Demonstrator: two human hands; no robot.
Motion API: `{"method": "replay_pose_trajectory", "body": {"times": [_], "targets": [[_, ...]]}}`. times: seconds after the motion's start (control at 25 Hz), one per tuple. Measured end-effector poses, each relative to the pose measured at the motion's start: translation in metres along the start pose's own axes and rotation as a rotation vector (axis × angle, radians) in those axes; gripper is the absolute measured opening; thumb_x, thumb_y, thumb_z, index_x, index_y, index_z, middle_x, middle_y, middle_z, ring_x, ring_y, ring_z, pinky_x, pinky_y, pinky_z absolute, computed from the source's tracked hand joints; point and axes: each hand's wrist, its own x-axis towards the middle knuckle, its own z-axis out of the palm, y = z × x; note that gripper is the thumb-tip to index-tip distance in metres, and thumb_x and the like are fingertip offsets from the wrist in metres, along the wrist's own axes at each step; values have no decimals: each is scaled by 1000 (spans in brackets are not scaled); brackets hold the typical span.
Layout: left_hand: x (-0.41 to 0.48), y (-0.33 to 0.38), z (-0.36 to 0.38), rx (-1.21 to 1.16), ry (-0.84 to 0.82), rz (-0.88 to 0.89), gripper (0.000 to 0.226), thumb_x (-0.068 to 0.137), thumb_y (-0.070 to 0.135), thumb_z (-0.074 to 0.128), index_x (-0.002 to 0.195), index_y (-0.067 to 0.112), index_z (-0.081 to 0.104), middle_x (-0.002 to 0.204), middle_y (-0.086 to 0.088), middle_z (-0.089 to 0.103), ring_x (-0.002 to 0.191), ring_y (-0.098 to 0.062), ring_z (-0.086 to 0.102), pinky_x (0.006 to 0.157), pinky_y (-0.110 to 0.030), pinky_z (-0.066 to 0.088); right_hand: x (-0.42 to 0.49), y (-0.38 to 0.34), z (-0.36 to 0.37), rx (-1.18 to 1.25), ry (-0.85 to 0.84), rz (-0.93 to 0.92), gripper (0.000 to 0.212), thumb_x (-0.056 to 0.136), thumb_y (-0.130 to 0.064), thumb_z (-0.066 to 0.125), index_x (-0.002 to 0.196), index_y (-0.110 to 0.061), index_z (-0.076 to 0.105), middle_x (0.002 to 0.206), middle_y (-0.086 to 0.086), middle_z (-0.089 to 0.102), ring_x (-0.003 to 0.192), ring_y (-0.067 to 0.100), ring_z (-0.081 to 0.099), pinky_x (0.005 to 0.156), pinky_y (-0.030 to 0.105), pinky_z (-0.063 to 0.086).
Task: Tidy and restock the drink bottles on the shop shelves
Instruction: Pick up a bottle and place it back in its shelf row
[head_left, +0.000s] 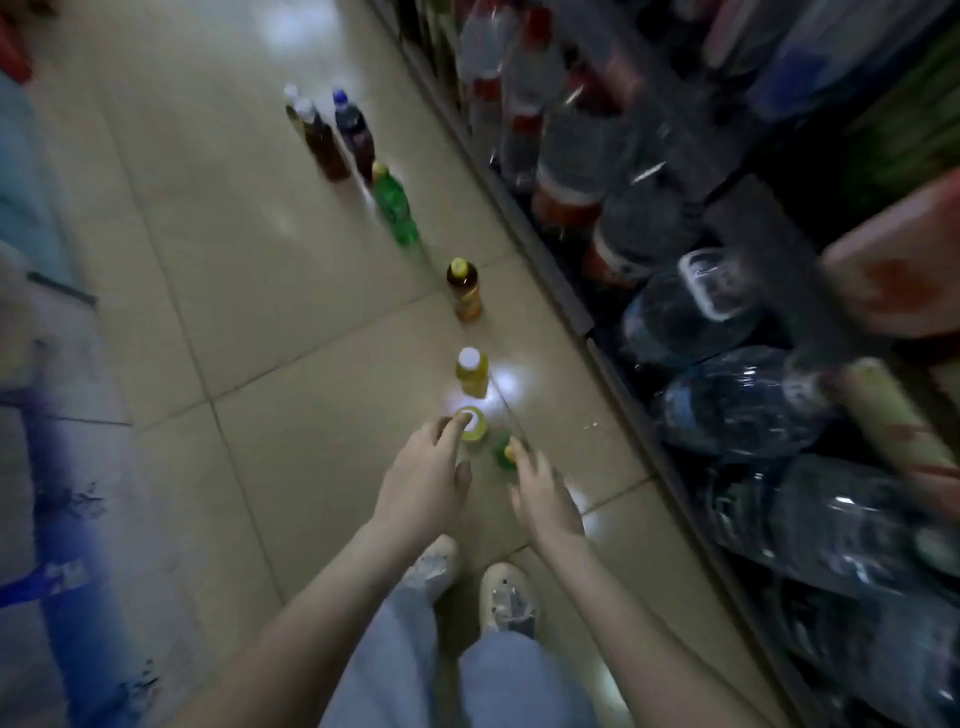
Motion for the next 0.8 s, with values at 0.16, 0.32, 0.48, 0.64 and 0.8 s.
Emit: {"method": "replay_pose_trajectory", "body": {"times": [0.16, 0.32, 0.48, 0.64, 0.8], "targets": [[38, -61, 86, -75, -93, -55, 55, 87, 7, 57, 139, 6, 40, 132, -13, 47, 119, -30, 46, 92, -35, 40, 91, 20, 89, -119, 78, 7, 46, 84, -11, 68, 127, -9, 52, 116, 17, 54, 92, 33, 63, 71, 36, 52], [30, -73, 99, -133, -157, 21, 54, 83, 1, 60, 136, 4, 46, 129, -15, 51, 115, -30, 50, 92, -22, 33, 87, 27, 87, -27, 135, -76, 45, 42, 1, 89, 75, -5, 59, 71, 16, 54, 46, 30, 57, 33, 26, 41], [3, -30, 32, -126, -261, 165, 54, 82, 8, 62, 135, 6, 48, 130, -14, 51, 116, -31, 52, 96, -24, 34, -11, 4, -19, 240, 318, -78, 30, 62, 0, 80, 85, -8, 62, 83, 11, 56, 61, 25, 59, 55, 27, 43], [-30, 80, -74, -121, -421, 499, 76, 80, 19, 61, 147, 22, 24, 143, -10, 43, 130, -31, 40, 109, -29, 25, -166, -37, -187, 476, 486, 46, 25, 73, -3, 73, 95, -11, 65, 92, -4, 52, 81, 10, 54, 69, 12, 41], [-80, 210, -166, -211, -429, 716, 87, 71, 22, 77, 145, 21, 32, 137, -5, 49, 127, -21, 42, 108, -37, 34, -318, -62, -309, 636, 748, 150, 24, 73, -8, 72, 93, -19, 64, 94, -12, 51, 82, 1, 55, 67, 7, 42]]}}
